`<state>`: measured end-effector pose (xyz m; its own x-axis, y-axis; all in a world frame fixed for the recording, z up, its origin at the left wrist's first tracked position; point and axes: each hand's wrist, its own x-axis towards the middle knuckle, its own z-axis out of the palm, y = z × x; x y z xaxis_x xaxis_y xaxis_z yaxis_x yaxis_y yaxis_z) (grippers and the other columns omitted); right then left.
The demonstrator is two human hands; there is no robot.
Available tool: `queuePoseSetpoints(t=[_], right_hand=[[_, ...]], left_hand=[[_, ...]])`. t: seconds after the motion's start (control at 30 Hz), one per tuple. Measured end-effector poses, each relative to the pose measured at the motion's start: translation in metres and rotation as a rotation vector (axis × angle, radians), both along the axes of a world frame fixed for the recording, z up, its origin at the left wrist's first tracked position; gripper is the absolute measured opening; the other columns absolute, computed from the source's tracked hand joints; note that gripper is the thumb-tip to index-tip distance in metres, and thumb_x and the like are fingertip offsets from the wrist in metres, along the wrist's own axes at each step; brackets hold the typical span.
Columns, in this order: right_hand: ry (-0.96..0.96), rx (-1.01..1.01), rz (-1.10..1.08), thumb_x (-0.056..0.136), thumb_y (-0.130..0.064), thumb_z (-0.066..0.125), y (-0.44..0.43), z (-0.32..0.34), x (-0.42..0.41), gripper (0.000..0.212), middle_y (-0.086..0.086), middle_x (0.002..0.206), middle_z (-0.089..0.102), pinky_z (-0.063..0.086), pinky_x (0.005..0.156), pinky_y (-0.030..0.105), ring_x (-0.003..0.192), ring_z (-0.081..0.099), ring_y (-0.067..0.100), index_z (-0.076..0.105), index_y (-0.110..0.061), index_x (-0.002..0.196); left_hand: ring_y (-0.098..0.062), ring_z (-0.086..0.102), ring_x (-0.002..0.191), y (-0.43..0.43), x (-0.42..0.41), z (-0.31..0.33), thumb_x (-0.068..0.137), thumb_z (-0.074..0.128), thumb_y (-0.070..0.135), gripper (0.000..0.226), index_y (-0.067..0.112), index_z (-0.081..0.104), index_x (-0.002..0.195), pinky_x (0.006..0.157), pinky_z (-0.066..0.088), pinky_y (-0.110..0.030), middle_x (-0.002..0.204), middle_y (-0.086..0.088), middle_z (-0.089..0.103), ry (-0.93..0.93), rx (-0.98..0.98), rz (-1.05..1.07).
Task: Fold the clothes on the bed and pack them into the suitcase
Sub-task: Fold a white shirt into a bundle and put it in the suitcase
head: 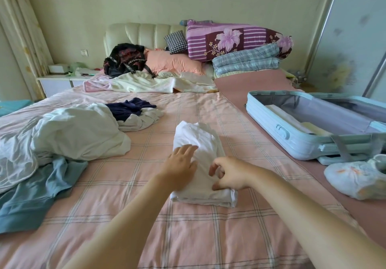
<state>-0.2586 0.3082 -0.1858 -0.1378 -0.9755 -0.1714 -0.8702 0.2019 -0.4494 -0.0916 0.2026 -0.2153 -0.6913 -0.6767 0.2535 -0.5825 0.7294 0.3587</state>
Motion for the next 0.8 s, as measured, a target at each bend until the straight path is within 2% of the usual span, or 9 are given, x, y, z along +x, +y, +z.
queuePoseSetpoints(t=[0.13, 0.23, 0.3, 0.37, 0.43, 0.5, 0.57, 0.7, 0.8], right_hand=[[-0.16, 0.12, -0.023, 0.078, -0.029, 0.08, -0.002, 0.001, -0.004, 0.015, -0.006, 0.067, 0.065, 0.048, 0.054, 0.023, 0.054, 0.056, 0.007, 0.076, -0.024, 0.091], [-0.181, -0.075, -0.198, 0.083, -0.029, 0.065, -0.024, 0.003, -0.008, 0.022, 0.003, 0.067, 0.071, 0.053, 0.06, 0.03, 0.06, 0.062, 0.016, 0.072, -0.01, 0.075], [-0.091, -0.286, -0.37, 0.09, -0.036, 0.056, -0.047, 0.001, -0.016, 0.023, -0.001, 0.09, 0.074, 0.054, 0.077, 0.034, 0.083, 0.066, 0.019, 0.07, -0.018, 0.086], [-0.013, -0.333, -0.468, 0.097, -0.045, 0.047, -0.067, -0.002, -0.022, 0.026, -0.002, 0.104, 0.069, 0.051, 0.085, 0.035, 0.098, 0.063, 0.023, 0.064, -0.025, 0.1], [0.038, -0.252, -0.498, 0.097, -0.053, 0.043, -0.087, -0.01, -0.03, 0.04, 0.003, 0.104, 0.067, 0.049, 0.082, 0.035, 0.1, 0.063, 0.028, 0.063, -0.019, 0.107], [0.043, -0.22, -0.506, 0.093, -0.055, 0.05, -0.103, -0.016, -0.036, 0.04, 0.004, 0.094, 0.068, 0.047, 0.074, 0.033, 0.092, 0.064, 0.029, 0.065, -0.019, 0.089], [0.02, -0.271, -0.519, 0.09, -0.046, 0.062, -0.117, -0.016, -0.042, 0.032, 0.005, 0.088, 0.069, 0.047, 0.072, 0.03, 0.087, 0.065, 0.03, 0.067, -0.018, 0.076], [0.169, -0.418, -0.679, 0.094, -0.032, 0.059, -0.126, -0.003, -0.058, 0.023, 0.009, 0.104, 0.072, 0.044, 0.074, 0.03, 0.098, 0.067, 0.033, 0.074, -0.015, 0.099], [0.321, -0.26, -0.601, 0.093, -0.024, 0.058, -0.123, -0.015, -0.061, 0.021, 0.011, 0.113, 0.069, 0.045, 0.077, 0.033, 0.105, 0.065, 0.033, 0.067, -0.011, 0.108]], left_hand=[[-0.018, 0.004, 0.152, -0.001, -0.001, -0.017, 0.097, 0.044, 0.052, 0.072, 0.024, 0.014, 0.157, 0.122, 0.007, -0.037, 0.165, 0.001, 0.006, -0.225, 0.04, -0.026], [-0.021, 0.023, 0.146, -0.013, -0.002, -0.013, 0.094, 0.046, 0.056, 0.067, 0.027, 0.028, 0.152, 0.117, 0.021, -0.041, 0.16, 0.003, 0.024, -0.214, -0.026, -0.014], [-0.019, 0.037, 0.136, -0.022, -0.005, -0.009, 0.096, 0.048, 0.051, 0.053, 0.029, 0.042, 0.143, 0.111, 0.029, -0.038, 0.149, 0.005, 0.041, -0.121, -0.055, 0.018], [-0.02, 0.043, 0.13, -0.03, -0.008, -0.008, 0.099, 0.046, 0.045, 0.044, 0.027, 0.048, 0.139, 0.106, 0.033, -0.037, 0.141, 0.003, 0.048, -0.047, -0.052, 0.046], [-0.021, 0.044, 0.128, -0.036, -0.012, -0.011, 0.1, 0.044, 0.043, 0.043, 0.025, 0.047, 0.139, 0.104, 0.035, -0.038, 0.138, 0.003, 0.048, -0.012, -0.087, 0.05], [-0.02, 0.038, 0.132, -0.039, -0.016, -0.015, 0.098, 0.04, 0.048, 0.051, 0.025, 0.041, 0.143, 0.106, 0.032, -0.037, 0.143, 0.004, 0.042, 0.001, -0.149, 0.038], [-0.019, 0.03, 0.138, -0.041, -0.019, -0.021, 0.09, 0.027, 0.06, 0.067, 0.025, 0.036, 0.146, 0.11, 0.028, -0.036, 0.151, 0.005, 0.034, 0.007, -0.206, 0.028], [-0.024, 0.023, 0.146, -0.04, -0.024, -0.035, 0.083, 0.021, 0.065, 0.08, 0.023, 0.035, 0.149, 0.117, 0.021, -0.039, 0.158, 0.0, 0.029, 0.044, -0.213, -0.036], [-0.025, 0.01, 0.152, -0.038, -0.026, -0.038, 0.074, 0.014, 0.077, 0.092, 0.034, 0.026, 0.155, 0.123, 0.011, -0.042, 0.164, -0.002, 0.018, -0.083, -0.132, -0.09]])
